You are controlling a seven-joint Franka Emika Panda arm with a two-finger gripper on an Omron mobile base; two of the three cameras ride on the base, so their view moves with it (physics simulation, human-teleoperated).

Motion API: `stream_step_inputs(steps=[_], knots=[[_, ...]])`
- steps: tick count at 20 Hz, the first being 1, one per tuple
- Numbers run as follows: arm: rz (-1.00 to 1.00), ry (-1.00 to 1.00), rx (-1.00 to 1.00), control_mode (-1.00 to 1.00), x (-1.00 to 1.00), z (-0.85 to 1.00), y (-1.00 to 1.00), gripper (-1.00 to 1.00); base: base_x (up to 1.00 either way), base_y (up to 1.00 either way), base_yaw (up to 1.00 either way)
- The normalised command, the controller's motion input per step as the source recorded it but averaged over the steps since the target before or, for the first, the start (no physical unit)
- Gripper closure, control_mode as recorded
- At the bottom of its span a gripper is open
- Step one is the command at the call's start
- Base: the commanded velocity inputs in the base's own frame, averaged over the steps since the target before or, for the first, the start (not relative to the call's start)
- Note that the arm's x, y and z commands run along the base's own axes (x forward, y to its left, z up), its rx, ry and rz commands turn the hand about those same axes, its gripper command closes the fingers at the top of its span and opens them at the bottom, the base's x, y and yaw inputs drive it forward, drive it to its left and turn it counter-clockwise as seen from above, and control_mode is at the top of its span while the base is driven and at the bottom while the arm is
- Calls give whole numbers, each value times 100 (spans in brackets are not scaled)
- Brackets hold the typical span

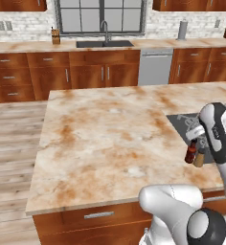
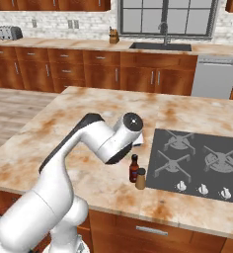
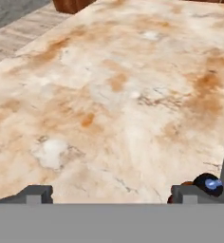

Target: Take 2 condiments from the cabinet and move them on the counter near the stove.Make sure the condiments are lined up with each other, next to each other.

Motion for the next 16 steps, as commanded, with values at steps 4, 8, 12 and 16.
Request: stream_step_inputs(steps=[4,8,12,16], knots=[[-12,45,-17,-100,57,59,100,-100,0,0,0],[-16,4,-12,-100,41,11,100,-100,0,0,0],[-16,4,-12,-100,13,0,87,-100,0,0,0],[-15,-23,-6,-100,-10,-3,67,-100,0,0,0]])
